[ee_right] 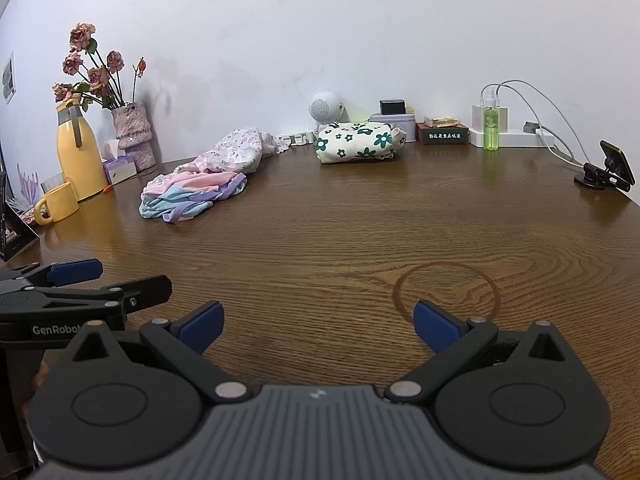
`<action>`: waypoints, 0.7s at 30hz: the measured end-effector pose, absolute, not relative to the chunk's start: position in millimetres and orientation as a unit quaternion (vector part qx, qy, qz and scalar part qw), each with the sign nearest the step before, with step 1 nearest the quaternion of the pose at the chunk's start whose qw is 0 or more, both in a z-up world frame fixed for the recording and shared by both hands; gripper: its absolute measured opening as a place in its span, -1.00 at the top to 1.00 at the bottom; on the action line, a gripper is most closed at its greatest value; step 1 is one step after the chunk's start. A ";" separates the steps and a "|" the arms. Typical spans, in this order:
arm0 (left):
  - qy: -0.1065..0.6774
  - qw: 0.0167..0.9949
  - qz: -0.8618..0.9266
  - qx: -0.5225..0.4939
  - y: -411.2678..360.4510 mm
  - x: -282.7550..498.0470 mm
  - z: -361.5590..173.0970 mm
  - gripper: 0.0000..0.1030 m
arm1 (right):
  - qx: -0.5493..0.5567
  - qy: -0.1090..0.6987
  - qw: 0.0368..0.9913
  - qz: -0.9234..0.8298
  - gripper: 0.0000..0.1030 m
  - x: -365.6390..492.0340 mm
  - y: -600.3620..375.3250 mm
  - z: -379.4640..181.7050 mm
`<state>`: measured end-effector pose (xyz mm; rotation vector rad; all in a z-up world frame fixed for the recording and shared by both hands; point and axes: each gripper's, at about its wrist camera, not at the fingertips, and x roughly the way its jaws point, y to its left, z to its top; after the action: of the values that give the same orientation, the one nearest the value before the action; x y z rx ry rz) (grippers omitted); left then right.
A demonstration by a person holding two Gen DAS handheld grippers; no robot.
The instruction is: Fold clothes
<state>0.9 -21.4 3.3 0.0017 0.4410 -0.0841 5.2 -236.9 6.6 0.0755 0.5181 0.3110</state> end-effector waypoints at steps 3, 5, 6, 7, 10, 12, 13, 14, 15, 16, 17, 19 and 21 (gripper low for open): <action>0.219 0.975 -0.042 0.001 -21.3 1.2 3.3 -1.00 | 0.037 0.255 0.954 0.153 -0.99 5.2 -237.0 6.6; 0.219 0.975 -0.042 0.002 -21.3 1.3 3.3 -1.00 | 0.037 0.255 0.954 0.153 -0.99 5.0 -237.2 6.7; 0.219 0.975 -0.042 0.002 -21.4 1.3 3.3 -1.00 | 0.037 0.255 0.954 0.153 -0.99 4.6 -237.0 6.7; 0.219 0.975 -0.042 0.002 -21.4 1.4 3.3 -1.00 | 0.036 0.255 0.954 0.153 -0.99 4.6 -236.7 6.7; 0.219 0.975 -0.042 0.002 -21.4 1.6 3.3 -1.00 | 0.035 0.254 0.954 0.152 -0.99 4.8 -236.0 7.0; 0.219 0.975 -0.042 0.002 -21.5 1.7 3.3 -1.00 | 0.035 0.254 0.954 0.152 -0.99 4.9 -235.9 7.3; 0.219 0.975 -0.042 0.002 -21.5 1.8 3.3 -1.00 | 0.035 0.254 0.954 0.152 -0.99 5.0 -235.8 7.4; 0.219 0.975 -0.042 0.002 -21.5 1.8 3.3 -1.00 | 0.035 0.254 0.954 0.152 -0.99 5.0 -235.8 7.5; 0.219 0.975 -0.042 0.002 -21.5 1.9 3.3 -1.00 | 0.034 0.254 0.955 0.152 -0.99 5.1 -235.9 7.5; 0.219 0.975 -0.042 0.002 -21.6 2.0 3.3 -1.00 | 0.034 0.254 0.955 0.152 -0.99 5.1 -235.9 7.5; 0.219 0.975 -0.042 0.002 -21.6 2.0 3.3 -1.00 | 0.034 0.254 0.955 0.152 -0.99 5.2 -236.0 7.5; 0.220 0.975 -0.042 0.003 -21.6 2.2 3.3 -1.00 | 0.033 0.254 0.955 0.152 -0.99 4.6 -236.0 7.8; 0.220 0.975 -0.043 0.003 -21.7 2.2 3.3 -1.00 | 0.034 0.254 0.955 0.152 -0.99 4.6 -235.9 8.0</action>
<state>2.2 -21.7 3.3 0.0052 0.4430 -0.0859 4.6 -235.9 8.0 0.0684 0.5157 0.3086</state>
